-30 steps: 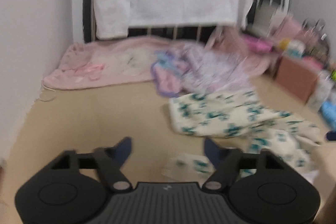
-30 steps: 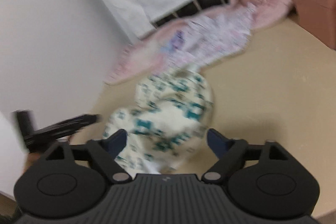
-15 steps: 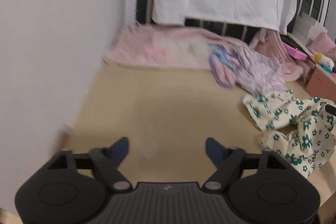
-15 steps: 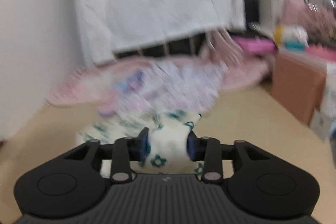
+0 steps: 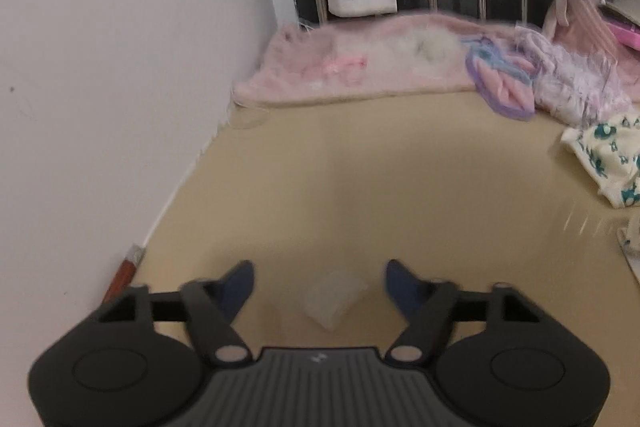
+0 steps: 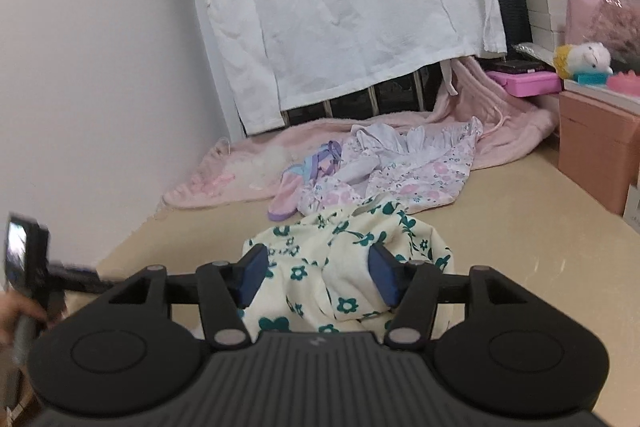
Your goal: Fold clothes
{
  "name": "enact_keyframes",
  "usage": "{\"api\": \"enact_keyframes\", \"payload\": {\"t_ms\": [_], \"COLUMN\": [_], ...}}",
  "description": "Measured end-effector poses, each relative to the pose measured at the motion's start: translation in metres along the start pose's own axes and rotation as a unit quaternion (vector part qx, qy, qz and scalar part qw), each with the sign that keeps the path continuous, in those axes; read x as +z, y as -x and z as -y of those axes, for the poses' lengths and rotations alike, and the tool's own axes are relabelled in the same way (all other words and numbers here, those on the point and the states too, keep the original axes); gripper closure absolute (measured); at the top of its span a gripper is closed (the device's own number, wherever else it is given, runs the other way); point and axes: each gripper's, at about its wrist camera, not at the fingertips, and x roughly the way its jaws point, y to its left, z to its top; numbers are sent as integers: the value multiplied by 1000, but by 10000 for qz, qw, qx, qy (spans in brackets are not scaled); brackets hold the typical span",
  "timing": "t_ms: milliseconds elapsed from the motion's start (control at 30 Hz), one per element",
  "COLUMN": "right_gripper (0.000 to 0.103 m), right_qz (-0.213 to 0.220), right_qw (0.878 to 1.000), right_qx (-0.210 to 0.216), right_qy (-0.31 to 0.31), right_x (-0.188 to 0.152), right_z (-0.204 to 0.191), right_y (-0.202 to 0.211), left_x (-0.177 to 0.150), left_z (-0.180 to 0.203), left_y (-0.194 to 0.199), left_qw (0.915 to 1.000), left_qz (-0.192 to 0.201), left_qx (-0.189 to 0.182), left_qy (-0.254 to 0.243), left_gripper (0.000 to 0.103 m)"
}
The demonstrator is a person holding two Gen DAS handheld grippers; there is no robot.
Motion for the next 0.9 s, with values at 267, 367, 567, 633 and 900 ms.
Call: {"api": "enact_keyframes", "payload": {"t_ms": [267, 367, 567, 633, 900], "right_gripper": [39, 37, 28, 27, 23], "right_qz": [141, 167, 145, 119, 27], "right_qw": [9997, 9995, 9987, 9987, 9993], "right_qx": [119, 158, 356, 412, 330], "right_qy": [-184, -229, -335, -290, -156], "right_x": [-6, -6, -8, -8, -12], "right_z": [2, 5, 3, -2, -5], "right_y": [9, 10, 0, -3, -5], "left_x": [1, -3, -15, -15, -4], "left_z": [-30, -69, -83, -79, -35], "left_y": [47, 65, 75, 90, 110], "left_qw": [9988, 9939, 9905, 9910, 9911], "left_qz": [337, 380, 287, 606, 981], "left_qx": [258, 841, 1198, 983, 515], "left_qy": [230, 608, 610, 678, 737], "left_gripper": [99, 99, 31, 11, 10]}}
